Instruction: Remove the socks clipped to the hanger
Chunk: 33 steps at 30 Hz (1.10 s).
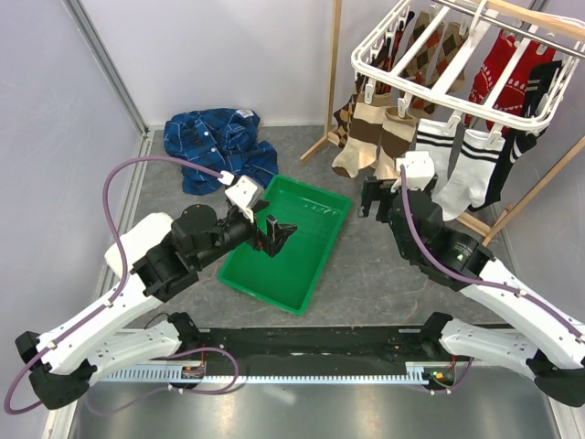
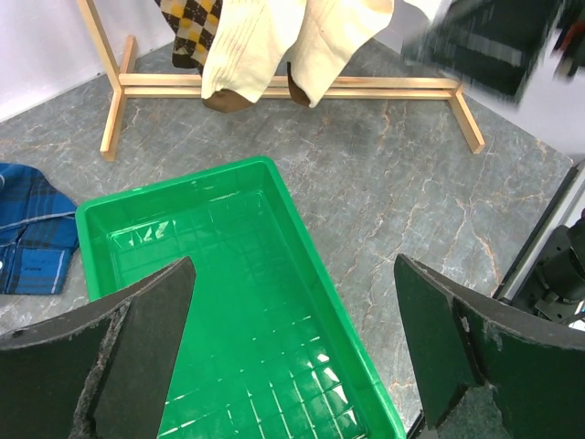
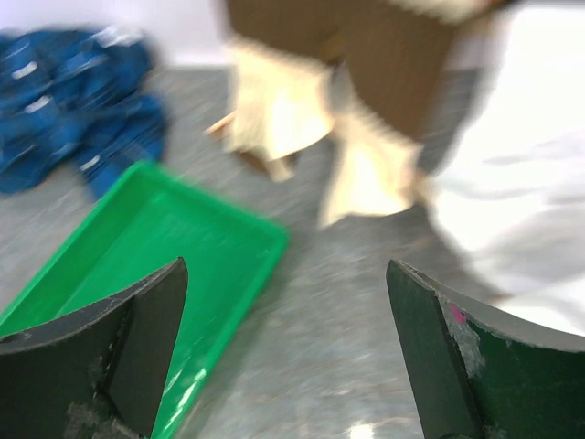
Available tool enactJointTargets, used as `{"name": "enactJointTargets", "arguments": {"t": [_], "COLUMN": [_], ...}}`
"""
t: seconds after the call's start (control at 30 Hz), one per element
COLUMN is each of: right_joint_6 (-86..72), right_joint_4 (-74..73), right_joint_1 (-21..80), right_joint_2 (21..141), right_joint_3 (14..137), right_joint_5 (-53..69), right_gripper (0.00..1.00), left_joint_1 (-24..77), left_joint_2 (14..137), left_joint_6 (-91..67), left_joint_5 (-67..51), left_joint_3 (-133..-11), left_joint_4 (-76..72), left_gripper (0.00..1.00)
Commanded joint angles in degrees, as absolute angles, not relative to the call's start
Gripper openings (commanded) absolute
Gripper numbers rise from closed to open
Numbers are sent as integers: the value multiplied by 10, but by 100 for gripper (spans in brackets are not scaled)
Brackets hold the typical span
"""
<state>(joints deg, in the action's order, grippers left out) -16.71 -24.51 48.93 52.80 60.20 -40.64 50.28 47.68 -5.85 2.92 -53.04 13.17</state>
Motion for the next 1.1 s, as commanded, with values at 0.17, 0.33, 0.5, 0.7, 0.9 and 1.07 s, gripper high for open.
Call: {"name": "enactJointTargets", "arguments": {"t": [0.17, 0.33, 0.5, 0.7, 0.9, 1.07], "right_joint_6": [-112, -88, -81, -72, -80, -73], "right_joint_4": [-282, -236, -180, -162, -158, -143], "right_joint_1": [433, 388, 331, 302, 295, 293], "right_joint_2": [595, 625, 637, 664, 675, 694], "right_joint_3": [707, 709, 687, 688, 679, 669], "right_joint_5": [-584, -504, -431, -391, -355, -360], "right_gripper": [91, 81, 72, 68, 63, 63], "left_joint_1": [505, 505, 505, 505, 505, 505], "left_joint_2": [463, 466, 475, 476, 473, 473], "left_joint_6": [-27, -30, -33, -28, -24, -25], "left_joint_5": [25, 19, 4, 13, 21, 14], "left_joint_3": [-531, -531, -534, -534, -534, -535], "left_joint_4": [117, 117, 118, 121, 121, 122], "left_gripper": [96, 96, 96, 96, 96, 95]}}
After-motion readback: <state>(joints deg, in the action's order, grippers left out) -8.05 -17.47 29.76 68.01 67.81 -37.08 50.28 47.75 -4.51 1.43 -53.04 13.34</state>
